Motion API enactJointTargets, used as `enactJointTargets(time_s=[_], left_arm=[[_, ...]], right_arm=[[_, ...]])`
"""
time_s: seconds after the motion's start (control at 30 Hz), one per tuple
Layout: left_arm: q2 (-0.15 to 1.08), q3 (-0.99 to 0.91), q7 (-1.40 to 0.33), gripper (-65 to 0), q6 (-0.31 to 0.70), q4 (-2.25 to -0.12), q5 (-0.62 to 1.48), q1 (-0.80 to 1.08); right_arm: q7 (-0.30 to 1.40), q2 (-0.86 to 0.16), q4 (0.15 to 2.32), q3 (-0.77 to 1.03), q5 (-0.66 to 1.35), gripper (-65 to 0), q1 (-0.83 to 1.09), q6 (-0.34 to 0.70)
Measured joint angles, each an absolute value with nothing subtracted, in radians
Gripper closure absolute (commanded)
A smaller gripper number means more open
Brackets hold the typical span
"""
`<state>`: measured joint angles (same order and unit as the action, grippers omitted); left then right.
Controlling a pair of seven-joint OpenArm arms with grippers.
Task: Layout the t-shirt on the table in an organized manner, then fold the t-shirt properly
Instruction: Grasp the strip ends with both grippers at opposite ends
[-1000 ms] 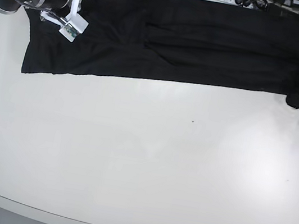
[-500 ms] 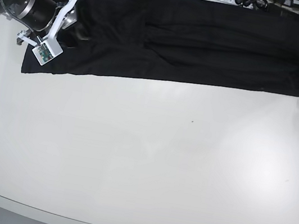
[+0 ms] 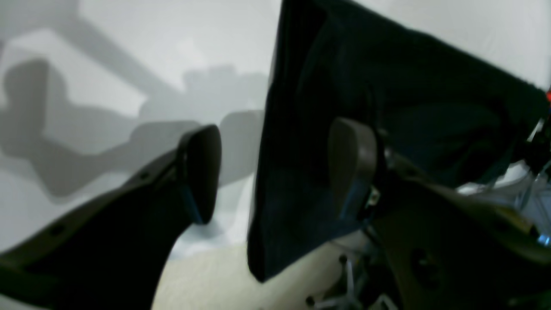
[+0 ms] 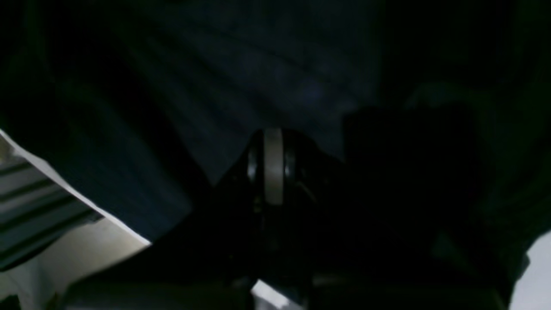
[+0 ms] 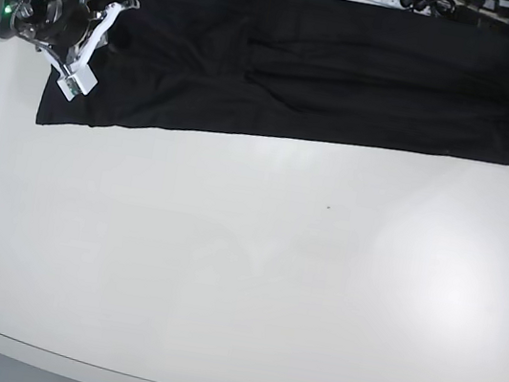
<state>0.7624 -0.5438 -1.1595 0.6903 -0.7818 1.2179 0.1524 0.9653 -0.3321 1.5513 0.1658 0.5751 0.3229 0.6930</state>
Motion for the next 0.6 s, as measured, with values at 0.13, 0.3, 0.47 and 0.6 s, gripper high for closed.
enactJointTargets(time_s=[0.13, 0.3, 0.47, 0.6], left_arm=[[0.767, -0.544, -1.161, -40.1, 0.690, -0.782, 1.180, 0.175], [0.770, -0.544, -1.170, -40.1, 0.690, -0.794, 1.159, 0.179], [0.791, -0.545, -1.132, -40.1, 0.691, -0.808, 1.137, 0.176], [0.747, -0.545, -1.134, -40.1, 0.691, -0.808, 1.102, 0.175]], right_arm=[[0.957, -0.330, 1.551, 0.166, 0.576, 0.0, 0.314, 0.693], [0.961, -0.332, 1.551, 0.166, 0.586, 0.0, 0.316, 0.693], [0.965, -0.331, 1.551, 0.166, 0.591, 0.0, 0.313, 0.693], [0.965, -0.330, 1.551, 0.166, 0.592, 0.0, 0.307, 0.693]])
